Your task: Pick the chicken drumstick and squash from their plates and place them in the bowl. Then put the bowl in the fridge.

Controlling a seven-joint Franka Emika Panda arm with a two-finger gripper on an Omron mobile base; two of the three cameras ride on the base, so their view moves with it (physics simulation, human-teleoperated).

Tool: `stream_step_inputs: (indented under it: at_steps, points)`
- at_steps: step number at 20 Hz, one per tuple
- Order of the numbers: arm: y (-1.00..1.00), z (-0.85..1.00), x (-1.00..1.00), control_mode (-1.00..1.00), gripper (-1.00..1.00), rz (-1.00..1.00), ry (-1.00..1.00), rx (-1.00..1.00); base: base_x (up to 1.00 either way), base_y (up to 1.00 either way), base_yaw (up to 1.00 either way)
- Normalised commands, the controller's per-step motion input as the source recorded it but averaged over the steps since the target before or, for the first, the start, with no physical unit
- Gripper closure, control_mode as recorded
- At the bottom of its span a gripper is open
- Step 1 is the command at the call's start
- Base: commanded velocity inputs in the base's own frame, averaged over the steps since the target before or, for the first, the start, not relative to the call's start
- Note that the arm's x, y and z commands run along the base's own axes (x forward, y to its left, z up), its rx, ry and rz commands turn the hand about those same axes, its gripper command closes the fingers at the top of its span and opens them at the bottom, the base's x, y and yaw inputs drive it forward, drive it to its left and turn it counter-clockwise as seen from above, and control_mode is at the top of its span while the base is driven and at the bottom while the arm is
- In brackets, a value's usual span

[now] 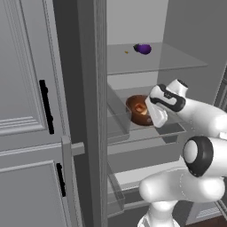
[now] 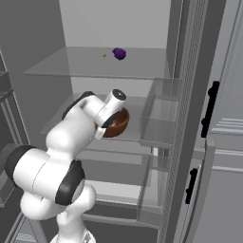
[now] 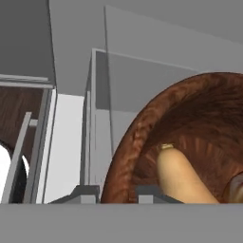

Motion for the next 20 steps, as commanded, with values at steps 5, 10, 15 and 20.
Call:
stream_step_inputs:
  at_steps: [5, 10, 15, 20]
  points:
    - [0.0, -0.27, 0.69, -1.0, 1.0, 0.0, 0.01, 0.0, 0.0, 0.0, 0.0]
    - [0.0, -0.23, 0.17, -1.0, 1.0, 0.0, 0.03, 0.0, 0.0, 0.0, 0.0]
    - [0.0, -0.08, 0.04, -1.0, -1.0, 0.0, 0.0, 0.0, 0.0, 0.0, 0.0]
    - [0.0, 0.0, -0.02, -1.0, -1.0, 0.0, -0.03, 0.0, 0.0, 0.0, 0.0]
